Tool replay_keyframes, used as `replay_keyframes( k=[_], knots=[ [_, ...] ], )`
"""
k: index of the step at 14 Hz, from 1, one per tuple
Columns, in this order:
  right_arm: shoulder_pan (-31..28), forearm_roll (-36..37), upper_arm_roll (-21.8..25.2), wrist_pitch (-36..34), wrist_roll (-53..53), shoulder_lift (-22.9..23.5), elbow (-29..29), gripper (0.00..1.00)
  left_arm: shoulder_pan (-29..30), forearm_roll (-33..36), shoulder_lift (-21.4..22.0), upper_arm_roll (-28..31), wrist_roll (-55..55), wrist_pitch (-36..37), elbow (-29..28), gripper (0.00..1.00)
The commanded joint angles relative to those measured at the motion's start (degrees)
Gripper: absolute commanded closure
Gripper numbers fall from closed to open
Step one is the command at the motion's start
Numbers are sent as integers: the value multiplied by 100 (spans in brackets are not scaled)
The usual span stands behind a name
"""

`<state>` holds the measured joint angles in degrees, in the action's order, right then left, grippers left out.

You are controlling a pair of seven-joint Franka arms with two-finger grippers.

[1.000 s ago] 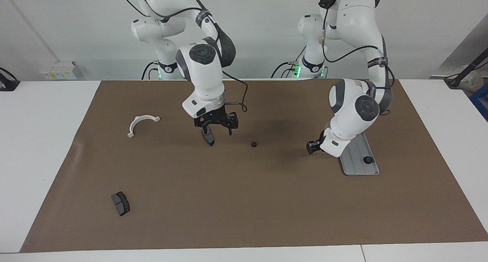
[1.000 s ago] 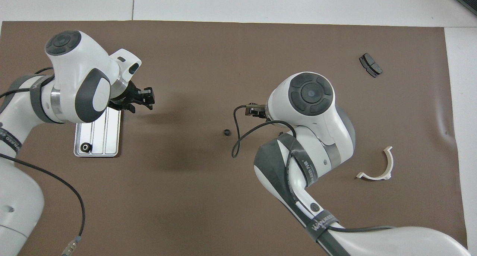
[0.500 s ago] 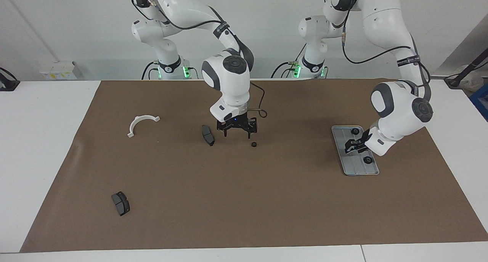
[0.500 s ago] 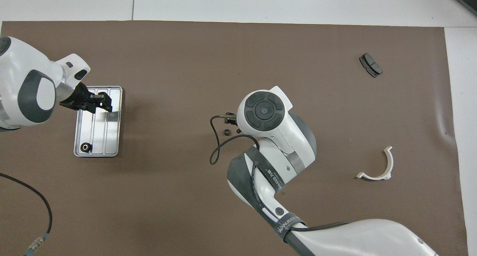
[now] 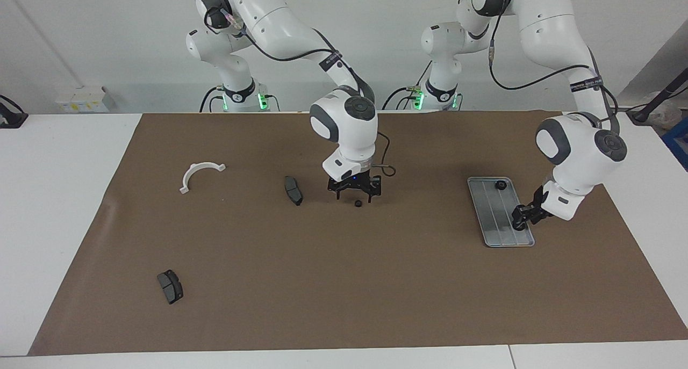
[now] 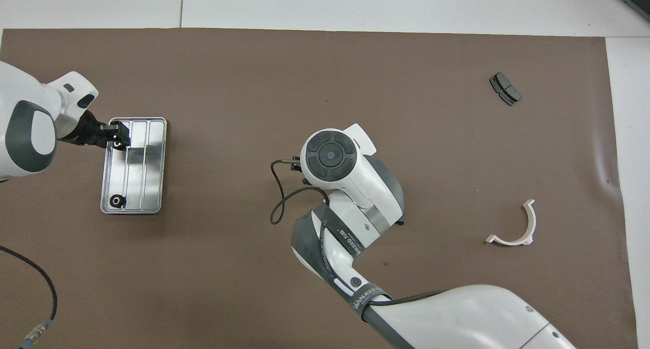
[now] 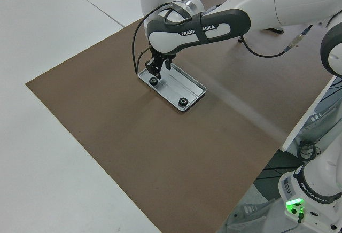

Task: Place bearing gear from tray to pile
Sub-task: 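Grasp the gear with the right gripper while the left gripper returns to the tray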

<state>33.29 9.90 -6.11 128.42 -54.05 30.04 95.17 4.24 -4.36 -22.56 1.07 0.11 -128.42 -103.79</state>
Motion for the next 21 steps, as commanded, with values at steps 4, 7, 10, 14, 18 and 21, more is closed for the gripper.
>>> replay_keyframes(
  k=[4, 7, 10, 14, 18, 21],
  knots=[
    [20, 187, 4, 305, -203, 107, 63, 22, -19, 119, 76, 33, 217, -667, -598, 42],
    [11, 179, 4, 508, -238, 107, 168, 31, -28, 128, 85, 33, 217, -764, -730, 42],
    [11, 179, 4, 754, -247, 107, 335, 38, -72, 128, 94, 33, 217, -799, -783, 43],
    [11, 179, 13, 746, -238, 107, 353, 62, -327, 128, 94, 33, 805, -781, -783, 43],
    [11, 205, 13, 605, -238, 81, 248, 100, -310, 137, 94, 33, 868, -790, -774, 48],
    [-120, 187, 48, 474, -177, 28, 46, 100, -318, 146, 94, 33, 859, -781, -774, 54]
  ],
)
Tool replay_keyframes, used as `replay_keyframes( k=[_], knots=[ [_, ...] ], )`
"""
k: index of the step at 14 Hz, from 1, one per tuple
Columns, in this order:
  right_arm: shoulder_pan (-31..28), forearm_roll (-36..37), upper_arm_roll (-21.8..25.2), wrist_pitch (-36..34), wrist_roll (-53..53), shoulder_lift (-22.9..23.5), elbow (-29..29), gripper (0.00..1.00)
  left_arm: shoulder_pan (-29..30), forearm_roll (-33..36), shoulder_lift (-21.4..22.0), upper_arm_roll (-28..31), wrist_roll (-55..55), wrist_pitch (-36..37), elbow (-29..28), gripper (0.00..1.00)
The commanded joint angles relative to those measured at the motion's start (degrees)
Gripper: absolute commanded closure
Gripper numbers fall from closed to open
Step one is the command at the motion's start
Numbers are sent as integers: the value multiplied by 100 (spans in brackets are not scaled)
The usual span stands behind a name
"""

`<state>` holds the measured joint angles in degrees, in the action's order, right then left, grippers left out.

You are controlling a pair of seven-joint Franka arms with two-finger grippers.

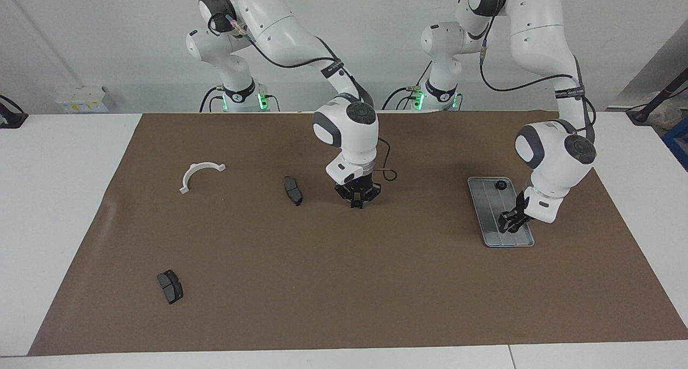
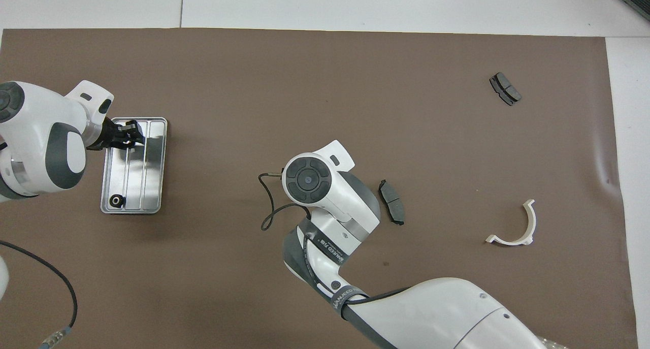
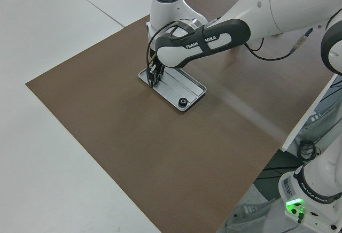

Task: Place bearing gear from tray to pile
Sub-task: 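Carry the held gear with the right gripper toward the dark pieces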

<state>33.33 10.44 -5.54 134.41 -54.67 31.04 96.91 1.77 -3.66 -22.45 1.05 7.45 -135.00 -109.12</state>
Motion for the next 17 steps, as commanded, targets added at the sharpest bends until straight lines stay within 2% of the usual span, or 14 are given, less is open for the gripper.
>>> replay_keyframes(
  k=[1, 8, 11, 14, 17],
  knots=[
    [-299, 133, -17, -135, -53, -133, -119, 100, -71, 76, 83, 35, 125, -123, -242, 57],
    [-1293, 45, -34, -451, 1422, -1406, 1030, 100, -71, 76, 83, 35, 108, -70, -233, 79],
    [-1916, -103, -34, -442, 2536, -1969, 1663, 100, -62, 128, 74, 35, 117, 70, -128, 91],
    [-2479, -394, -34, -442, 3539, -2146, 1893, 100, -123, 401, 48, 35, 274, 718, 415, 96],
    [-3059, -394, -34, -285, 4540, -2138, 2042, 100, -491, 401, 65, 35, 782, 1360, 899, 97]
  ],
)
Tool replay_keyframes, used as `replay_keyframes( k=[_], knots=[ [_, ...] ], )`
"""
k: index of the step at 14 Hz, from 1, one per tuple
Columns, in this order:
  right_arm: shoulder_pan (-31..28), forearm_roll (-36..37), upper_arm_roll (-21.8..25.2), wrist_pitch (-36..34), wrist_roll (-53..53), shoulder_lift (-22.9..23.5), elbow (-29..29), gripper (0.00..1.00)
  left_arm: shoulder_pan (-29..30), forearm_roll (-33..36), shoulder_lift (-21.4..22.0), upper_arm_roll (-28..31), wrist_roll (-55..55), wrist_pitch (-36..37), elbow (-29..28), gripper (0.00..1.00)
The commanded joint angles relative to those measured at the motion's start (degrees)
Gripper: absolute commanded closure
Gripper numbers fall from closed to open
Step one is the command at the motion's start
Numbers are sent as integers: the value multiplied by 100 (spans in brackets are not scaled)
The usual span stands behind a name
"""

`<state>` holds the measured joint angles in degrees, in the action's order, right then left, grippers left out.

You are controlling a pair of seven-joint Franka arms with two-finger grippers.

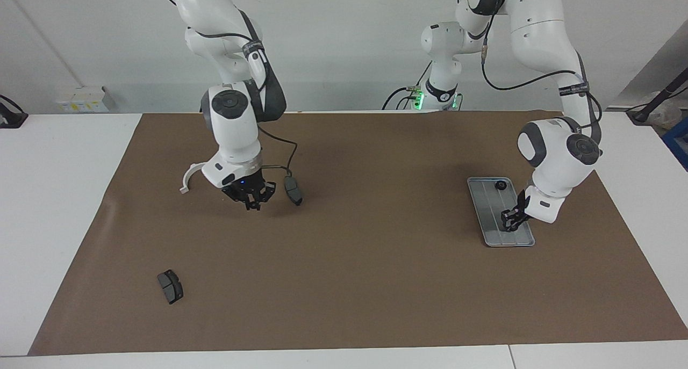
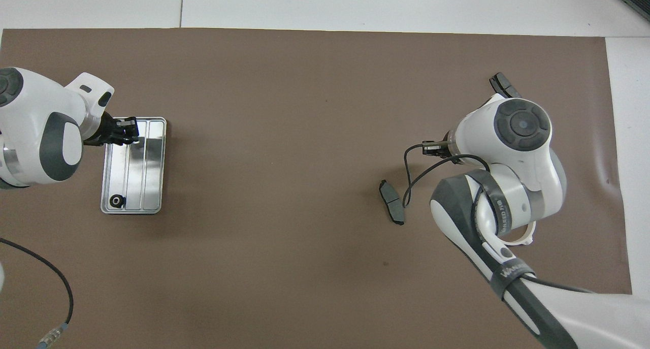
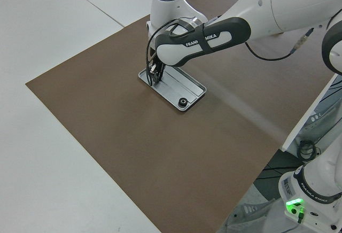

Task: Place bearing gear from tray to pile
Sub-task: 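Carry the held gear with the right gripper toward the dark pieces, then set the gear down with the right gripper while the left gripper places another gear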

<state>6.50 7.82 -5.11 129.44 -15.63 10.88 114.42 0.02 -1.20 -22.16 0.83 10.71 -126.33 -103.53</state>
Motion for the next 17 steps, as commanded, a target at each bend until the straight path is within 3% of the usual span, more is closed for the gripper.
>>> replay_keyframes(
  k=[1, 6, 11, 13, 16, 17],
  knots=[
    [-639, -140, -78, 335, 1031, -95, 361, 100, -518, 155, 45, 58, 841, 687, 464, 97],
    [-1160, -509, -78, 844, 1906, 264, 336, 100, -1836, 111, 124, 14, 3469, 750, 395, 97],
    [-1159, -527, -78, 1048, 1888, 844, -173, 100, -2927, -72, 186, -4, 4929, 383, 36, 95],
    [-1108, -536, -87, 978, 1844, 1143, -629, 100, -3200, -108, 203, -4, 5168, 136, -175, 95],
    [-1037, -527, -96, 1048, 1774, 1469, -894, 100, -3298, -222, 282, -21, 5151, -311, -492, 74],
    [-1037, -527, -87, 1048, 1765, 1530, -956, 100, -3298, -223, 282, -21, 5143, -417, -545, 54]
  ],
)
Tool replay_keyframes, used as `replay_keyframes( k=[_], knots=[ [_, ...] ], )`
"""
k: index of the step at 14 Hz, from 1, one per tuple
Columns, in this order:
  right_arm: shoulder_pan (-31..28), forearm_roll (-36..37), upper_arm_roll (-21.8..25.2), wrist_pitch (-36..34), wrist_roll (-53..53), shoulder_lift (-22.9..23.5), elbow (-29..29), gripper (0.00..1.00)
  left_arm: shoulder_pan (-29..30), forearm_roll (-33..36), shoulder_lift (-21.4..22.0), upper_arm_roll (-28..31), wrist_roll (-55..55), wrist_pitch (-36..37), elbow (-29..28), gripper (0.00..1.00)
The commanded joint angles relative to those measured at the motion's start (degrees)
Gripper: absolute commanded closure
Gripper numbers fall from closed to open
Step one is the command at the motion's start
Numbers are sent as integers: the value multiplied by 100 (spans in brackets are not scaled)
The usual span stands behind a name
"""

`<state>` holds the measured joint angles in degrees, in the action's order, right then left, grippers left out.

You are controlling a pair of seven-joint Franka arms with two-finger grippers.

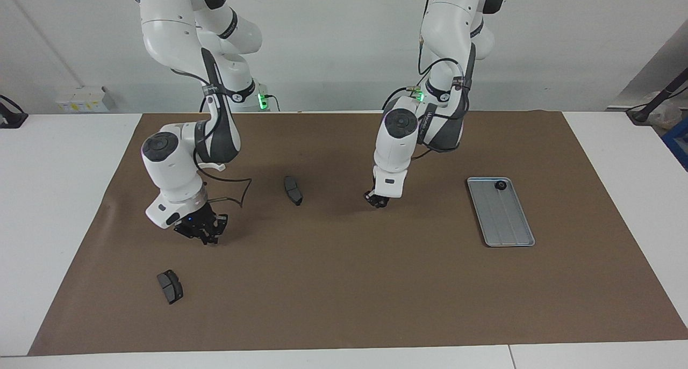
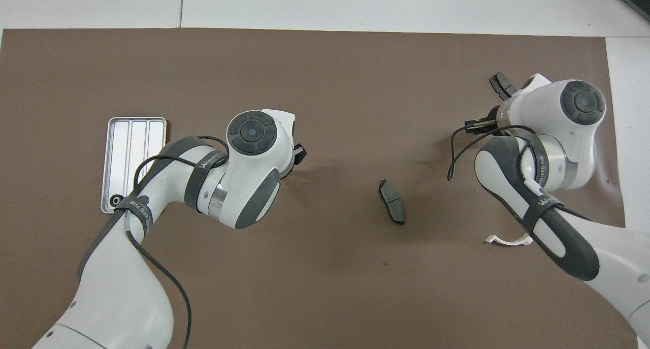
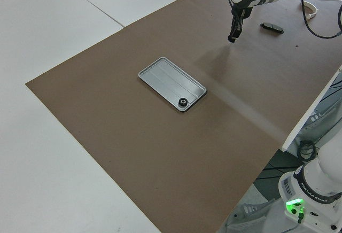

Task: Place bearing gear from tray to pile

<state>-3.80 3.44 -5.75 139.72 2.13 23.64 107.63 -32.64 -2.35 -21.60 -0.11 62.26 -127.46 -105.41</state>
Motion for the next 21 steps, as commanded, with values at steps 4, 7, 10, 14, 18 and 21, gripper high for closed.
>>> replay_keyframes(
  k=[4, 7, 10, 14, 18, 21],
  knots=[
    [2, -98, -31, 20, -19, 264, -286, 48, -15, -107, 200, 72, -48, -332, -278, 11],
    [46, -98, -32, -76, -177, 106, -278, 1, 151, -107, 147, 90, -379, -236, -146, 16],
    [335, -98, -40, -208, -694, -149, -251, 0, 678, -107, 165, 90, -1406, 80, -155, 21],
    [1186, -89, -40, -446, -2072, -308, -304, 0, 1662, -256, 340, 72, -3285, 511, -146, 24],
    [2144, -37, -32, -726, -3619, -246, -707, 0, 2532, -362, 420, 90, -5308, 696, -199, 25],
    [2707, 7, -32, -779, -4544, 95, -1146, 0, 3034, -362, 428, 99, -6627, 757, -260, 26]
  ],
)
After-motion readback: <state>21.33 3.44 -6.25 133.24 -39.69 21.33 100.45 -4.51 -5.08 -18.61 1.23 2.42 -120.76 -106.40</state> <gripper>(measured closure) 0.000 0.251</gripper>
